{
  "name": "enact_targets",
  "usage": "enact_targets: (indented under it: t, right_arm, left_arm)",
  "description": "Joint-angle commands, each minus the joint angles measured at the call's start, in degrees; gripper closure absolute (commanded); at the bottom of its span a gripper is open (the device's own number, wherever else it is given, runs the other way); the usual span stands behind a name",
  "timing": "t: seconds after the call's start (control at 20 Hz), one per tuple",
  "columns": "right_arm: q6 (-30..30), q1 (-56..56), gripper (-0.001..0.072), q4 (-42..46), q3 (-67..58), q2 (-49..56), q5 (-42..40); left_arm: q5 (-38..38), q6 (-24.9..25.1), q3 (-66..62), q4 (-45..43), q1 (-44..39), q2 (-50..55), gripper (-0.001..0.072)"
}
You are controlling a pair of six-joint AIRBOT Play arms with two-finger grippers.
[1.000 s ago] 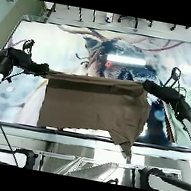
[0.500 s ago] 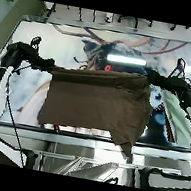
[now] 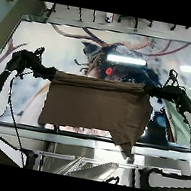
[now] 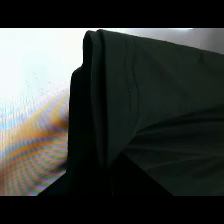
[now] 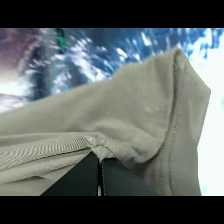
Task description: Fold the shirts.
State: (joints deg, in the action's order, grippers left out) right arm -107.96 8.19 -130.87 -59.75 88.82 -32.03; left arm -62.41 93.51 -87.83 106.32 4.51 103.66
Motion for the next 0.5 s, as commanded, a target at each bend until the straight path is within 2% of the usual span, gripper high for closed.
enact_targets:
  t: [0.0, 0.35, 0.45]
  right_arm:
    - [0.0, 0.0, 0.0695, 1.0, 0.9, 0.5, -1.2]
    - [2.1, -0.1, 0.0694, 1.2, 0.9, 0.5, -8.6]
    - [2.3, -0.1, 0.0693, 1.3, 0.9, 0.5, -8.5]
  left_arm:
    - [1.0, 0.0, 1.1, 0.2, -0.1, 0.0, 0.0692]
    - [-1.0, 0.0, 1.1, 0.3, -0.3, 0.0, 0.0692]
    - [-1.0, 0.0, 1.1, 0.4, -0.4, 0.0, 0.0692]
